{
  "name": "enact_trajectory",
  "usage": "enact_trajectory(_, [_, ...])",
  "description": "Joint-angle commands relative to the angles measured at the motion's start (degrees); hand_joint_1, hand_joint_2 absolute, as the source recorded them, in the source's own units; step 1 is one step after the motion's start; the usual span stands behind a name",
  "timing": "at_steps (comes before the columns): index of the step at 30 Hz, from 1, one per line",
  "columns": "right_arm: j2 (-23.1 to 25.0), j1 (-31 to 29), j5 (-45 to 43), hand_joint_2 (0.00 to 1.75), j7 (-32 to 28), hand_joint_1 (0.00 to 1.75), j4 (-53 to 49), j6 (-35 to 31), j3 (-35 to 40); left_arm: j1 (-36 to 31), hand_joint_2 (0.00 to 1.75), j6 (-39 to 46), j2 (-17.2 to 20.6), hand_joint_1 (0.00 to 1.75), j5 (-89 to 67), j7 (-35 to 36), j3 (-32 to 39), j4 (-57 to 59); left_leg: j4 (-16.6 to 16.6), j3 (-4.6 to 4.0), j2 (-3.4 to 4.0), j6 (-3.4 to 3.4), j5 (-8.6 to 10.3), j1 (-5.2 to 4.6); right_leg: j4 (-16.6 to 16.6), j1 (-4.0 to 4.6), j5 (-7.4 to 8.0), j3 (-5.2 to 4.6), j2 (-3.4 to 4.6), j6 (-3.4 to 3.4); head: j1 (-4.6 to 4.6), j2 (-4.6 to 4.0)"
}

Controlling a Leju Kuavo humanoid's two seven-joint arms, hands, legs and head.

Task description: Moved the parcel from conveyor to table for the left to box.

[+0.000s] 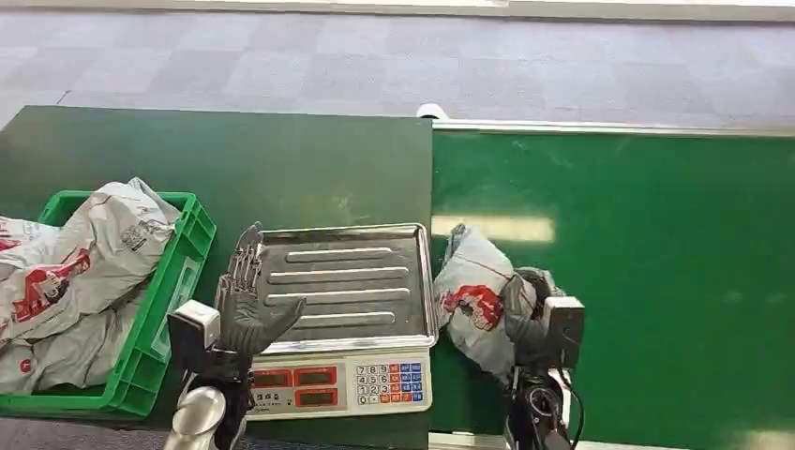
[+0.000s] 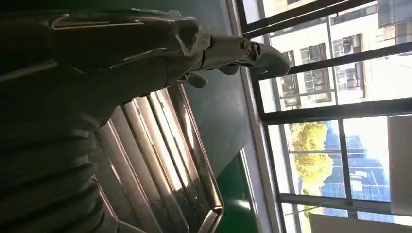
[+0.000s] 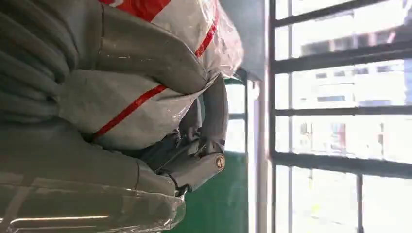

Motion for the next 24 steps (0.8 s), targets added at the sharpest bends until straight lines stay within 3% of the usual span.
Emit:
enact_trajectory(1, [-1.1, 2.0, -4.8, 1.75, -3.3, 1.75, -10.7, -1.8, 2.2, -0.7, 1.75, 0.1, 0.3, 0.00, 0.0, -0.2, 0.1, 2.0, -0.1, 0.05, -0.17, 0.20, 0.07, -0.10, 0.0, -0.05, -0.01, 0.06, -0.24, -0.12, 0.02, 0.00])
enact_trajectory(17, [-1.8, 5.0, -6.9, 1.75, -5.9, 1.75, -20.3, -2.9, 5.1, -0.6, 1.75, 0.8, 0.0, 0.00, 0.3, -0.6, 0.6, 1.3, 0.0, 0.01, -0.15, 0.14, 0.04, -0.06, 0.0, -0.03, -0.02, 0.03, -0.21, -0.08, 0.02, 0.00])
enact_trajectory(24, [-2.6, 4.2, -2.2, 1.75, -6.7, 1.75, -23.5, -5.8, 8.0, 0.2, 1.75, 8.3, -1.0, 0.00, 2.3, -5.7, 2.2, -1.8, 0.0, -0.05, -0.04, 0.12, 0.01, -0.05, 0.0, -0.03, 0.00, -0.05, -0.08, -0.05, 0.02, 0.00])
